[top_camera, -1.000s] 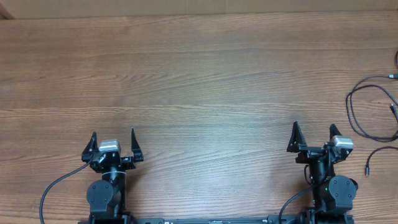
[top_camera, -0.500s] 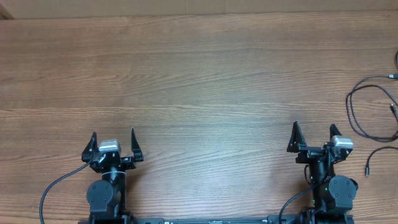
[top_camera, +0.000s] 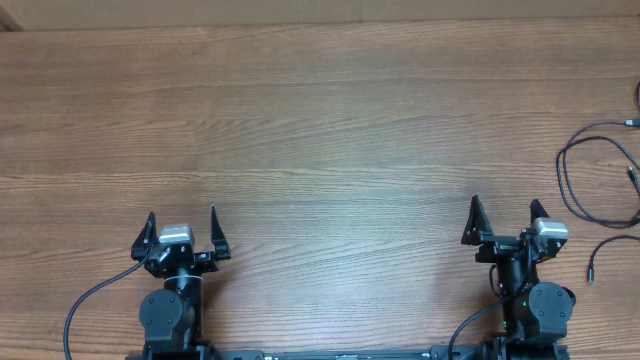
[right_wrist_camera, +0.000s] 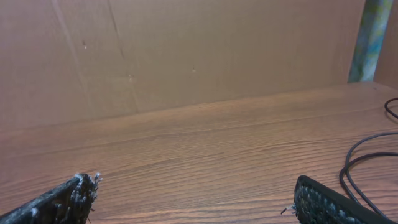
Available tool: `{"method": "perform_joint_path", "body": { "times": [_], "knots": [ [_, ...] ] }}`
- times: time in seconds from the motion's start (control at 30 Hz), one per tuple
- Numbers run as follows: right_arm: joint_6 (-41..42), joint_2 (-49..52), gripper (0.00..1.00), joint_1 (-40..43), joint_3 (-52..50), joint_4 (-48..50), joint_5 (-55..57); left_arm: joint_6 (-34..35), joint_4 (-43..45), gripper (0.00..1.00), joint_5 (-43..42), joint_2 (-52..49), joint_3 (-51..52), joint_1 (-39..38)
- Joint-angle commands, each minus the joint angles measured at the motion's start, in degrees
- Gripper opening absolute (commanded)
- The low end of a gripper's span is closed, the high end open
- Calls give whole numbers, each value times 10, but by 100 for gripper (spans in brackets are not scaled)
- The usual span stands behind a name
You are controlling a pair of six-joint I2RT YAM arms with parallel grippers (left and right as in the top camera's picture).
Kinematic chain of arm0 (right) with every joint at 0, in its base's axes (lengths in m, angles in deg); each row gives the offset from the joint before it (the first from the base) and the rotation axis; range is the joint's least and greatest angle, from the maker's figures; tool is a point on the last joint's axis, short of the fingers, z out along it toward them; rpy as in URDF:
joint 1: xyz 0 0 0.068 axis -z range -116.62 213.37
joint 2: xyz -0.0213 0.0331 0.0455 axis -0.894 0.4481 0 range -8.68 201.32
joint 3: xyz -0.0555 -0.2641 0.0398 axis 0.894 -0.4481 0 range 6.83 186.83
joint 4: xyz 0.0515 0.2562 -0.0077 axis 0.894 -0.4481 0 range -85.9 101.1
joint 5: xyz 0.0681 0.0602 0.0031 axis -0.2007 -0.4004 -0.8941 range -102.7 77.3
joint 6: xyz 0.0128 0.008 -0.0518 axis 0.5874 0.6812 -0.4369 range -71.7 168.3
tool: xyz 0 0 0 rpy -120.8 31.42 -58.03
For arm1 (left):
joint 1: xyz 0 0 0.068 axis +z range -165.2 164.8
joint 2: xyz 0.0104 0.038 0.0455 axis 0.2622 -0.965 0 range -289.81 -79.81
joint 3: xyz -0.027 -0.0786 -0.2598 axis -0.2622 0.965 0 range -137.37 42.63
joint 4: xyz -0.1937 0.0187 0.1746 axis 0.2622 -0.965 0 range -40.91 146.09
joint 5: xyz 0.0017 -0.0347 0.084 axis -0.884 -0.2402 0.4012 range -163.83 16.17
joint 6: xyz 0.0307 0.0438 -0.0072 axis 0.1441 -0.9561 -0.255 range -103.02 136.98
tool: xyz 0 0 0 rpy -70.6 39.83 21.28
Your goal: Untangle cables
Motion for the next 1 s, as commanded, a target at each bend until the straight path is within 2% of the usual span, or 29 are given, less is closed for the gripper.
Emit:
{"method": "perform_joint_path", "body": {
  "times": [0.0, 0.1, 0.3, 0.97],
  "knots": [
    [-11, -5, 100, 2, -6, 3, 8, 5, 0, 100, -6, 5, 2, -1],
    [-14, -5, 100, 2, -6, 3, 7, 5, 0, 100, -7, 5, 2, -1],
    [-69, -5, 100, 1, -6, 3, 3, 5, 0, 100, -7, 5, 2, -1],
    [-73, -5, 100, 1, -6, 3, 2, 5, 0, 100, -6, 5, 2, -1]
  ]
}}
